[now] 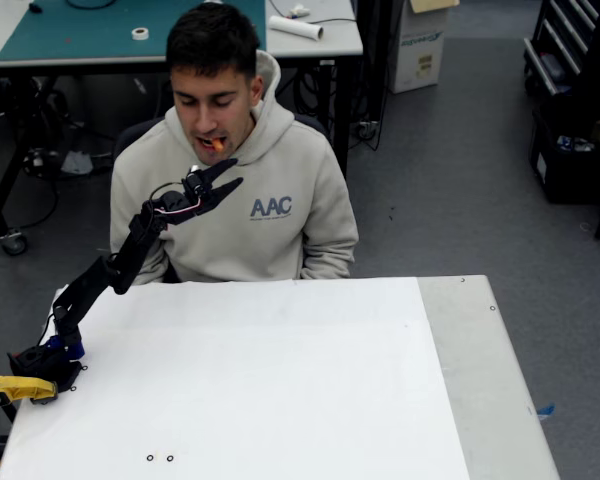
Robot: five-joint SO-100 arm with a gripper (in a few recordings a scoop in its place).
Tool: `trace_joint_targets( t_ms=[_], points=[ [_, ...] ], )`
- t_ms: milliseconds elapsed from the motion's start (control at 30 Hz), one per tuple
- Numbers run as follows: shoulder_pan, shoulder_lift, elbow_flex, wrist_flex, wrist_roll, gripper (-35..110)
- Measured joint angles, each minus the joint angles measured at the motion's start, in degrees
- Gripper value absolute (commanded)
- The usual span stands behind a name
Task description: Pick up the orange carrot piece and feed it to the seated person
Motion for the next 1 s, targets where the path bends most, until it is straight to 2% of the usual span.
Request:
trace_joint_targets(
  t_ms=[167, 367, 467, 767, 867, 1000],
  points=[
    [1.93, 0.00, 0.00, 0.00, 0.00, 16],
    [2.20, 0.00, 0.00, 0.00, 0.70, -4],
    [1.58, 0.00, 0.00, 0.00, 0.70, -1],
    [2.37, 0.00, 0.00, 0.26, 1.49, -3],
    [1.85, 0.00, 0.00, 0.26, 5.36, -3],
    [2.20, 0.00, 0.70, 0.26, 15.47, -3]
  ],
)
